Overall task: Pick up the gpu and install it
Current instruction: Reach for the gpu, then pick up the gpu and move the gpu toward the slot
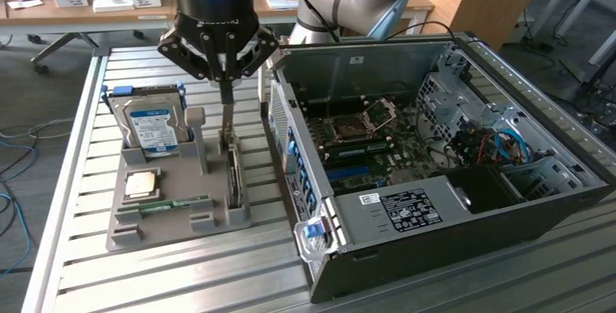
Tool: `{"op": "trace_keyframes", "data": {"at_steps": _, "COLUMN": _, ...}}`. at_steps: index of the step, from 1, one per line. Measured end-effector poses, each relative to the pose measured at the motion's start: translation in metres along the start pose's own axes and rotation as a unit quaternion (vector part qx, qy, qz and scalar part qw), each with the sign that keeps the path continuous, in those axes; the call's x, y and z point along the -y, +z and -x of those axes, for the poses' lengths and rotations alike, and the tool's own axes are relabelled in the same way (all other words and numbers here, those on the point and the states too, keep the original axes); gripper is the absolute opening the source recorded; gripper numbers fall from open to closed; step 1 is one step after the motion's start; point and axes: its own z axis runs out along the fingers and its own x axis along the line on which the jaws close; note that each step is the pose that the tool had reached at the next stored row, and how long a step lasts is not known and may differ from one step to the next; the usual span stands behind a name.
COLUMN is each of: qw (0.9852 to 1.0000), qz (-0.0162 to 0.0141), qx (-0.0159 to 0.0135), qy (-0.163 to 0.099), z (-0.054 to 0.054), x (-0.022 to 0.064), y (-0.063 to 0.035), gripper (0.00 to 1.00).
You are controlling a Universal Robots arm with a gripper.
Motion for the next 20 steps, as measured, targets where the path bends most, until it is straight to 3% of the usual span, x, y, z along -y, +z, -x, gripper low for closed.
{"op": "trace_keyframes", "data": {"at_steps": 20, "qw": 1.0, "qz": 0.0, "qx": 0.0, "qy": 0.0, "z": -0.0049, "x": 0.0004, "y": 0.0025, "gripper": 0.11}}
